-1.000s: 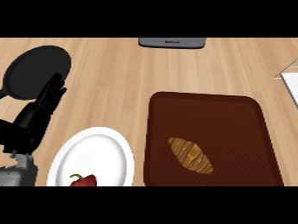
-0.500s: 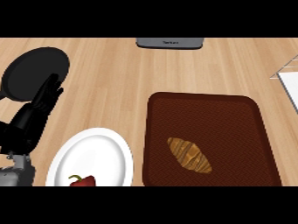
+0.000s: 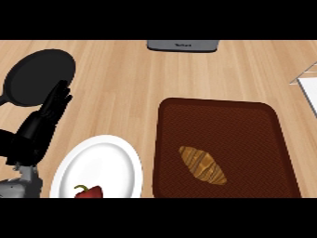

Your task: Pick the tomato from the tray and place it in the tiered shelf

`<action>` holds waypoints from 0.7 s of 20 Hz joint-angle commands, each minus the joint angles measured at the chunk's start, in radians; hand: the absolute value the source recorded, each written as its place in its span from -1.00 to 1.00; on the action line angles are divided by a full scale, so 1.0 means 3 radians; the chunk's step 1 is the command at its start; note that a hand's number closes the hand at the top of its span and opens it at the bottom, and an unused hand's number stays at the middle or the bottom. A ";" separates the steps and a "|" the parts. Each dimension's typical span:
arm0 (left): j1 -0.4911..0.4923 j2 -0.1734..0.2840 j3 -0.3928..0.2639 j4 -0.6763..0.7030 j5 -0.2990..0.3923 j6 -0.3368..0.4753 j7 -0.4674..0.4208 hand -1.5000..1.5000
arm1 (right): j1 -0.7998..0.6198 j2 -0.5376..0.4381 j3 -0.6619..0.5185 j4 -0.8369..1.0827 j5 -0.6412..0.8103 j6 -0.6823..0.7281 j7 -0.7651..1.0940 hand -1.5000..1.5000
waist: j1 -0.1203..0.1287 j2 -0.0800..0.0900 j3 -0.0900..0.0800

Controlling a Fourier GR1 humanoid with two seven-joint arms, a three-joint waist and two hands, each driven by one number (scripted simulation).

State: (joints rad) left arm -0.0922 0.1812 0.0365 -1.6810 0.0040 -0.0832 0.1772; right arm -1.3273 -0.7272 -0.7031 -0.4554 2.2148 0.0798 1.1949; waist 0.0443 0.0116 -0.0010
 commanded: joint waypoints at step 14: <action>0.0035 0.0019 0.0066 0.0047 0.0023 -0.0001 0.0035 0.00 | -0.0643 0.0632 0.0297 -0.2112 0.0555 -0.0283 0.0975 -1.00 | -0.0089 -0.0078 -0.0006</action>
State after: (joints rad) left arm -0.0925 0.1870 0.0466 -1.6755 0.0050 -0.0843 0.1892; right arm -1.4911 -0.6270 -0.6389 -0.9484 2.3534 -0.0096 1.2472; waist 0.0329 -0.0045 -0.0024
